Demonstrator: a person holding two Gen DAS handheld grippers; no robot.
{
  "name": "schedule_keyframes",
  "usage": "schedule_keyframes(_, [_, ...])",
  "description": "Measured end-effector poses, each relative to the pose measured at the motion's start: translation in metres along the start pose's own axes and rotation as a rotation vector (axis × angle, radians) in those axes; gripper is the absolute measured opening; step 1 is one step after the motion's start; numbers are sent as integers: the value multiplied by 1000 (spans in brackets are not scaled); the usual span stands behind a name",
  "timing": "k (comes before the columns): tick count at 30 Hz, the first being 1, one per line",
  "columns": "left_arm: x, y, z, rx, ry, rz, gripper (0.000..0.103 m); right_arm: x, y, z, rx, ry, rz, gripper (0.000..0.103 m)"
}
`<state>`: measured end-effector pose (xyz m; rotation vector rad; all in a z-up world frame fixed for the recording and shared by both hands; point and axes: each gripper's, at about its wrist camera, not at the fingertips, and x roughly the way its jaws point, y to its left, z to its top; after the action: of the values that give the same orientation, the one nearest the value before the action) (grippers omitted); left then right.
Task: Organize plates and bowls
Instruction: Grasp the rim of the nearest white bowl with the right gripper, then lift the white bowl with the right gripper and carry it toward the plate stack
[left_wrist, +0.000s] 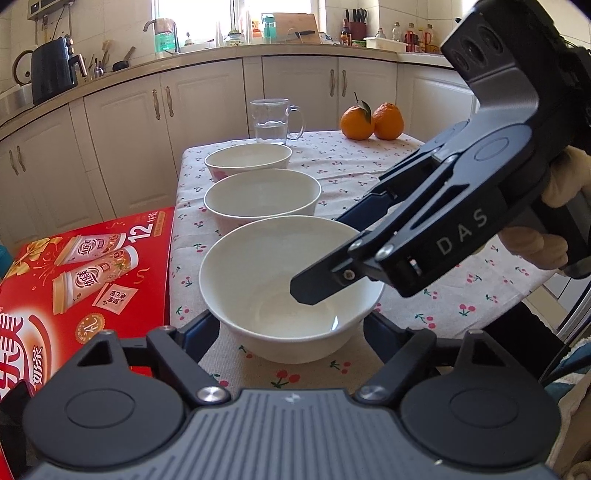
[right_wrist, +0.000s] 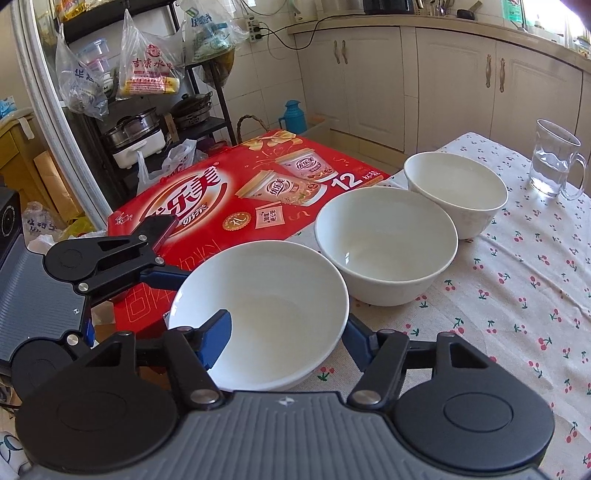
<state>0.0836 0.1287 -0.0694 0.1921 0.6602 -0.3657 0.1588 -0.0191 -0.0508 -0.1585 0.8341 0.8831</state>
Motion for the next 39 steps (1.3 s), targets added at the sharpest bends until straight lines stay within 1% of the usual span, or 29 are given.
schedule_keyframes(11, [3, -6, 6, 22, 17, -18, 85, -4, -4, -5, 16, -2, -1, 71])
schedule_keyframes(30, [16, -38, 26, 100, 14, -114, 85, -46, -23, -29, 79, -39, -71, 71])
schedule_keyframes(39, [31, -57, 41, 147, 11, -180, 85, -67, -42, -45, 129, -59, -118, 71])
